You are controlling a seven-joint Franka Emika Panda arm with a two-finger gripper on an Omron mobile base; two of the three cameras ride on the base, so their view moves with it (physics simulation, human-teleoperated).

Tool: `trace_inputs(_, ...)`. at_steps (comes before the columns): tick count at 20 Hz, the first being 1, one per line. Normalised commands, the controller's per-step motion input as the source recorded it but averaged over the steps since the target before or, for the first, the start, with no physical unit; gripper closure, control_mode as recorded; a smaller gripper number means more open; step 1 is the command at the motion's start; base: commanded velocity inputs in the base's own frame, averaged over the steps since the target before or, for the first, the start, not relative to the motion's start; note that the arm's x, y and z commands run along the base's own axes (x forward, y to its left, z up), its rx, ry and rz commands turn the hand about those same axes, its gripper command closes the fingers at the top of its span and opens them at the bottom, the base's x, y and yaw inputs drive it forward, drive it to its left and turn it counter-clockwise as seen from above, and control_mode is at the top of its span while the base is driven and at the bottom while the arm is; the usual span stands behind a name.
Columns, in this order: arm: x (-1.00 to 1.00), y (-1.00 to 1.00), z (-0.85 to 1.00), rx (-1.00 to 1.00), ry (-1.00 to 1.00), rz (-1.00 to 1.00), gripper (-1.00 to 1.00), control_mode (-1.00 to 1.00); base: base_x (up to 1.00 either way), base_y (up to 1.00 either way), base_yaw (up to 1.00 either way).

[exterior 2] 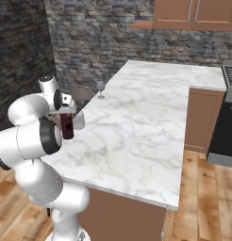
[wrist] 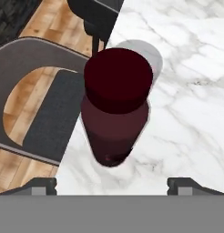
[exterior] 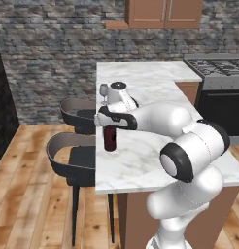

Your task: There is a wine glass and glass cup on the dining counter. Place the wine bottle next to the wine glass and the juice bottle next to the glass cup.

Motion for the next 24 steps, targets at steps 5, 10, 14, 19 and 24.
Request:
trace_inputs(5, -0.08, 0.0, 0.1, 0.0, -0.27, 0.0, -1.0, -1.0, 0.0, 0.0, 0.0)
trace_inputs(10, -0.21, 0.0, 0.19, 0.01, -0.14, -0.03, -1.0, -1.0, 0.0, 0.0, 0.0)
trace_inputs(14, -0.37, -0.02, 0.16, 0.02, -0.04, -0.06, -1.0, -1.0, 0.0, 0.0, 0.0)
trace_inputs(19, -0.48, -0.07, 0.16, 0.05, 0.03, -0.06, -1.0, -1.0, 0.0, 0.0, 0.0)
trace_inputs(24, -0.59, -0.24, 0.12, 0.05, 0.02, -0.04, -1.0, -1.0, 0.0, 0.0, 0.0)
